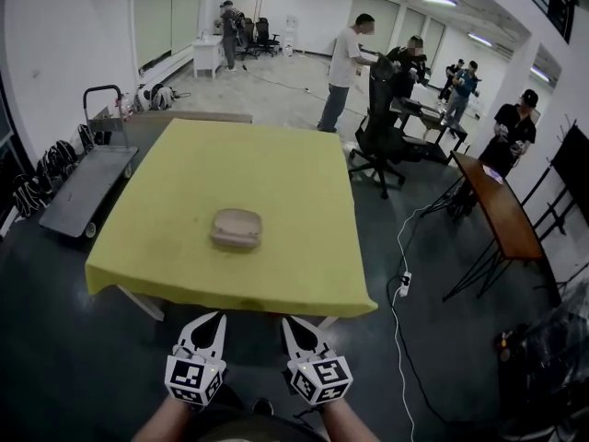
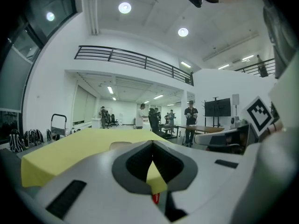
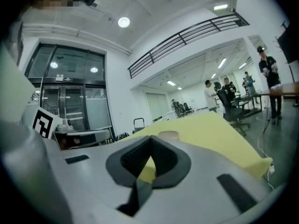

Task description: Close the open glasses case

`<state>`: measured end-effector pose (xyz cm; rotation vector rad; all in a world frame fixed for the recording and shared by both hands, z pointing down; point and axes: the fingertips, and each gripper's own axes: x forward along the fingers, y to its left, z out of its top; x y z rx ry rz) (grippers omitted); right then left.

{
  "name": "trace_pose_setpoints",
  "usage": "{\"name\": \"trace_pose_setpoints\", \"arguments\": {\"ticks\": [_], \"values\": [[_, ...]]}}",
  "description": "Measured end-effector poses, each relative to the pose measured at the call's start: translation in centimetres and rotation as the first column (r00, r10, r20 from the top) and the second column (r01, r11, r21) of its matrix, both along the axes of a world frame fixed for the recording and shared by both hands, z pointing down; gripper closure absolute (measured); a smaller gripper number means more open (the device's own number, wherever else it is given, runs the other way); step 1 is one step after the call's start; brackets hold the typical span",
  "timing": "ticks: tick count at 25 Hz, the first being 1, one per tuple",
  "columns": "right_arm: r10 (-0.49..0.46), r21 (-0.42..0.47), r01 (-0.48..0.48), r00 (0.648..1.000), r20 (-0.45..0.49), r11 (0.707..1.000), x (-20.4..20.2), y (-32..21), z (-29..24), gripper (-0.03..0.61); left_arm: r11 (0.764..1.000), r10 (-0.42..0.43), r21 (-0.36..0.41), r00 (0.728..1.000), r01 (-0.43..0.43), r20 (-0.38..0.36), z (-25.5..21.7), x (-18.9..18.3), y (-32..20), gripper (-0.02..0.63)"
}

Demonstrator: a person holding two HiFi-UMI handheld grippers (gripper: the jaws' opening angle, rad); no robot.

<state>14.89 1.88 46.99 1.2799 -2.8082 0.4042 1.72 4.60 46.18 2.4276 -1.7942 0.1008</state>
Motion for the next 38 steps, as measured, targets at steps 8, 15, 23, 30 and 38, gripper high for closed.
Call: {"name": "trace_pose_setpoints", "arguments": {"ticks": [8, 15, 23, 30, 38], "values": [[0.001, -0.012, -0.002, 1.000, -0.027, 1.000, -0.7, -1.9, 1.1, 0.589, 1.000, -0.003, -0.007, 1.000, 0.003, -0.016, 0.4, -0.8, -2.4, 0.606], [0.041, -0.026, -0.044, 0.995, -0.087, 0.999, -2.7, -7.0, 2.0, 0.589, 0.998, 0.035, -0.044, 0.998, -0.037, -0.043, 2.1, -3.0, -8.3, 0.606], [0.087, -0.044, -0.092, 0.991, -0.100, 0.995, -7.4, -14.5, 2.0, 0.589, 0.994, 0.050, -0.098, 0.996, -0.057, -0.072, 3.3, -8.7, -15.2, 0.606], [0.130, -0.043, -0.134, 0.987, -0.092, 0.990, -11.0, -19.4, 2.3, 0.589, 0.988, 0.093, -0.117, 0.993, -0.101, -0.071, 4.2, -12.6, -19.9, 0.606], [0.243, -0.025, -0.248, 0.962, -0.126, 0.968, -14.5, -23.5, 3.1, 0.589, 0.966, 0.186, -0.164, 0.979, -0.198, -0.086, 6.8, -15.8, -23.9, 0.606]]}}
